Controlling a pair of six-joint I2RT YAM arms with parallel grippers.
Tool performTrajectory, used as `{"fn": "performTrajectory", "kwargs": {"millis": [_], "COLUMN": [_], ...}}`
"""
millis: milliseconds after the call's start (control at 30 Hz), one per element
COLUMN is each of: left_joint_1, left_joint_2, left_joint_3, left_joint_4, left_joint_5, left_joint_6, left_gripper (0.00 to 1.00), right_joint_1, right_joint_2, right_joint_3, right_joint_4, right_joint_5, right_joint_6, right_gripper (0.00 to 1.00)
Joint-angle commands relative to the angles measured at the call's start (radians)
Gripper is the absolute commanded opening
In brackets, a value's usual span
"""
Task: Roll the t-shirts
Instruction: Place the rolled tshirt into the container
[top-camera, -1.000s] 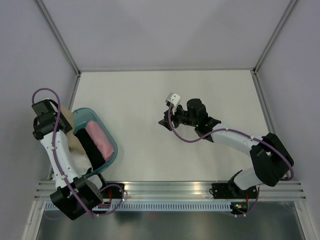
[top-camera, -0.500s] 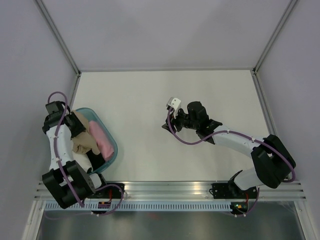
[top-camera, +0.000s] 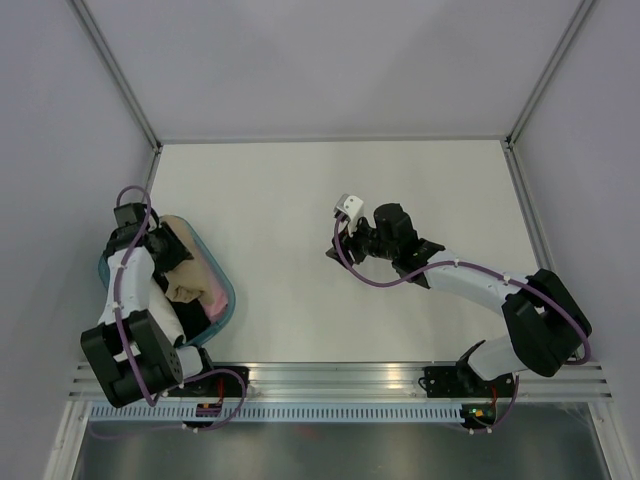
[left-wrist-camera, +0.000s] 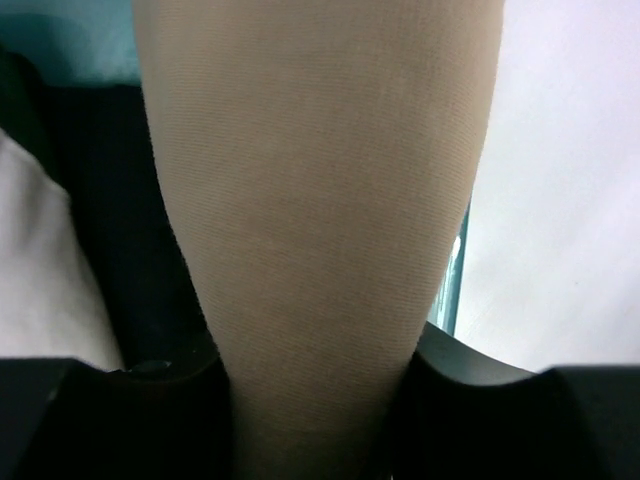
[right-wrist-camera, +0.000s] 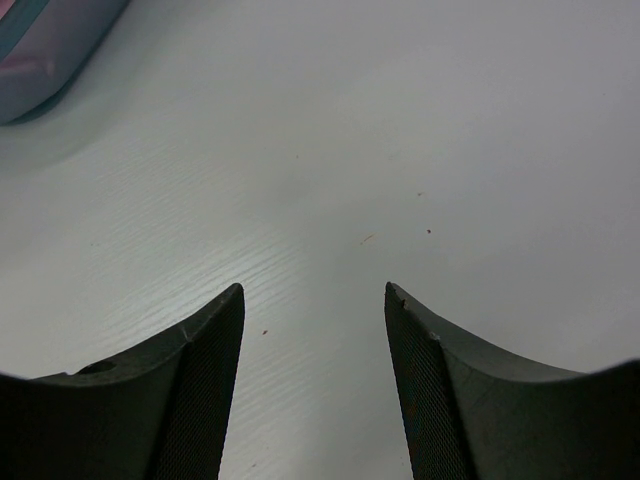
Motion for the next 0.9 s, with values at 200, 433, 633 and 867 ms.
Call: {"fn": "performTrajectory", "kwargs": {"millis": [200, 433, 633, 867], "left_joint_1": [-0.028, -0.028, -0.018, -0.018], "left_joint_2": [0.026, 0.026, 0.020, -0.036], "left_joint_3": [-0.063, -0.005, 0.082, 0.142], "left_joint_4": [0.107, 0.070, -0.074, -0.206], "left_joint_5": [0.106, 0.076, 0.021, 0.010], "left_joint_6": [-0.162, -0.179, -0.101, 0.013], "left_gripper": [0.64, 0.72, 0.84, 1.00], "right_joint_1": [0.001, 0.001, 0.003, 0.040], "right_joint_2": [-0.030, -0.039, -0.044, -0.018], "right_joint_3": [0.011, 0.014, 0.030, 0.104], "right_joint_4": [-0.019, -0.045, -0.031, 0.000], "right_joint_5": [0.014, 0.008, -0.029, -0.049], "right_joint_6": [0.019, 0.010, 0.009, 0.025], "right_gripper": [0.64, 0.65, 0.65, 0.68]}}
